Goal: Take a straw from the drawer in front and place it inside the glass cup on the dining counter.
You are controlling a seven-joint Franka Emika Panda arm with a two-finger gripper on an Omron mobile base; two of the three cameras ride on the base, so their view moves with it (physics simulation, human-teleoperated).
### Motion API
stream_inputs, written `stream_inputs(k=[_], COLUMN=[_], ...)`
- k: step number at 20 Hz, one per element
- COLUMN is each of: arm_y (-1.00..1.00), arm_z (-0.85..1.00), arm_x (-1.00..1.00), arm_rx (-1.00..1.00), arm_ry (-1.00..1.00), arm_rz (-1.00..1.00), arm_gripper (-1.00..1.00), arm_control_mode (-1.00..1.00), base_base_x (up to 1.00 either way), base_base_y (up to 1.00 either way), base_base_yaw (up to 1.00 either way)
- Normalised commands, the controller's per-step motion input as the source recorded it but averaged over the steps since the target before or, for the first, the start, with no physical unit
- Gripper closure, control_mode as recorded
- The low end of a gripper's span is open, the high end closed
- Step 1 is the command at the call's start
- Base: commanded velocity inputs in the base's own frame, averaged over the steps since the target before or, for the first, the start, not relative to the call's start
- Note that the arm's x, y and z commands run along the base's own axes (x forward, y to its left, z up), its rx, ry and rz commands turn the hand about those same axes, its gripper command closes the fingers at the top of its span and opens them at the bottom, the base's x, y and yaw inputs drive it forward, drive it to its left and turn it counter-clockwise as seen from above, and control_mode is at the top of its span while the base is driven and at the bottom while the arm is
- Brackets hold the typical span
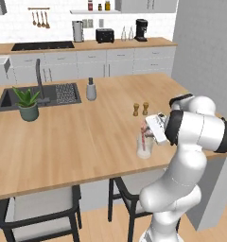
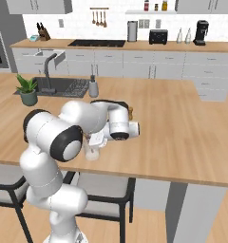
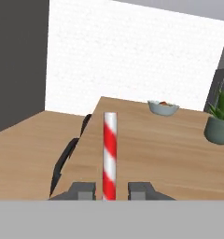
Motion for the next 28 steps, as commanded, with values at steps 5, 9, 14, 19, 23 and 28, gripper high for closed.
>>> stream_inputs(k=[5, 9, 14, 19, 23, 28], arm_y=[-0.19, -0.09, 0.01, 0.39, 0.59, 0.56], arm_z=[0.12, 0.96, 1.0, 0.9, 0.55, 0.17], arm_x=[-0.04, -0.28, -0.37, -0.49, -0.58, -0.56], arm_rx=[0.0, 0.0, -0.1, -0.45, -0.63, -0.54], arm_ry=[-0.05, -0.11, -0.16, -0.18, -0.16, -0.02], arm_rz=[0.0, 0.0, 0.0, 0.0, 0.0, 0.0], arm_gripper=[-1.0, -1.0, -1.0, -1.0, -1.0, -1.0], arm_control_mode=[-1.0, -1.0, -1.0, -1.0, -1.0, -1.0], base_base_x=[0.0, 0.0, 0.0, 0.0, 0.0, 0.0], base_base_y=[0.0, 0.0, 0.0, 0.0, 0.0, 0.0], base_base_yaw=[0.0, 0.0, 0.0, 0.0, 0.0, 0.0])
